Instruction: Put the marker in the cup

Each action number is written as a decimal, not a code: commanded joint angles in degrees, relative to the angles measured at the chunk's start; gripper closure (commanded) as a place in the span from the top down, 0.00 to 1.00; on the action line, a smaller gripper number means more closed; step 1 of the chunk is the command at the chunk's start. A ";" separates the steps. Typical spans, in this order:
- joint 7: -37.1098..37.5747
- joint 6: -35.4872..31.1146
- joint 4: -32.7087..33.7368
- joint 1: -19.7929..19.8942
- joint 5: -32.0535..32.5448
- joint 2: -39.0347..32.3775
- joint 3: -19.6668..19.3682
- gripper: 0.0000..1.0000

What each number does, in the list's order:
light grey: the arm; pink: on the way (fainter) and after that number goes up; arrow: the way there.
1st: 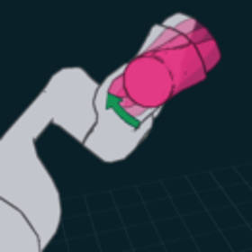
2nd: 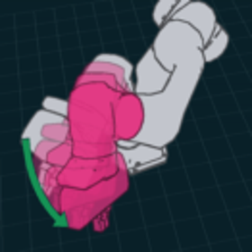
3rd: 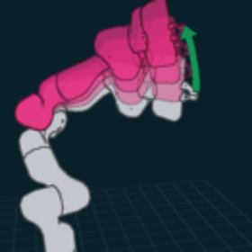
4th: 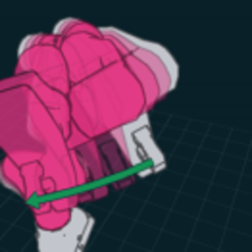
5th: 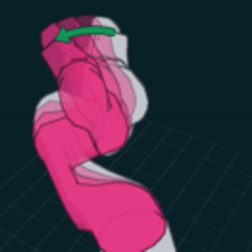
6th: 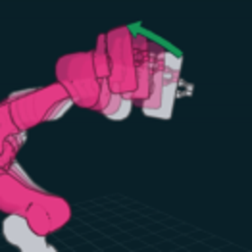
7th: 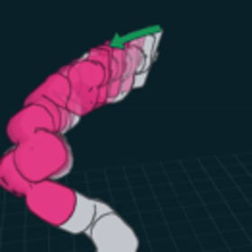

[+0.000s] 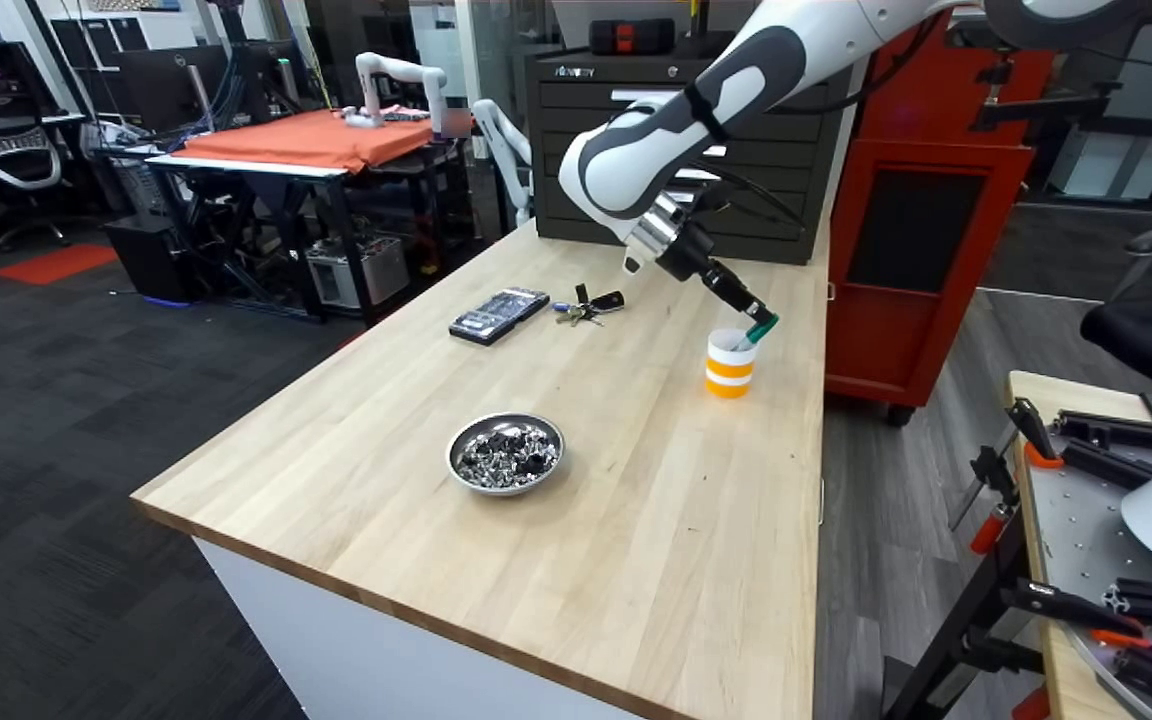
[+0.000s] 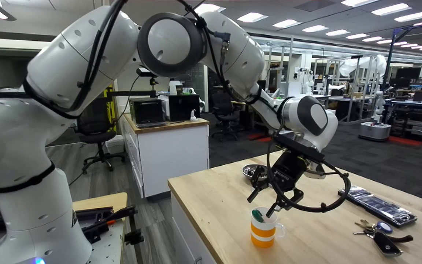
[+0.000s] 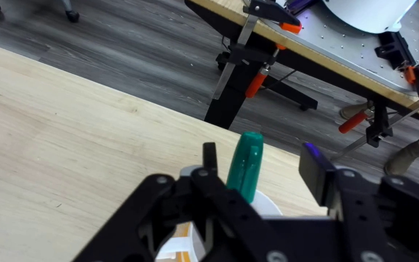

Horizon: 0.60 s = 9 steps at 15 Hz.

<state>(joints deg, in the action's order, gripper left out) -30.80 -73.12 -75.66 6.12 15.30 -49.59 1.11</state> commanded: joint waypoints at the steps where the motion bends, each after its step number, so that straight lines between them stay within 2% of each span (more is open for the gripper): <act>1: 0.33 -1.31 -0.34 0.70 -0.46 2.19 0.65 0.92; 3: 0.81 -2.91 -1.52 0.90 -0.93 3.39 0.70 0.99; 8: 1.29 -8.66 -4.78 0.70 -1.02 7.00 0.76 1.00; 9: 0.12 -5.43 0.08 0.28 -0.29 2.80 0.27 1.00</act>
<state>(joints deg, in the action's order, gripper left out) -30.73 -78.79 -75.81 6.27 14.90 -46.66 1.20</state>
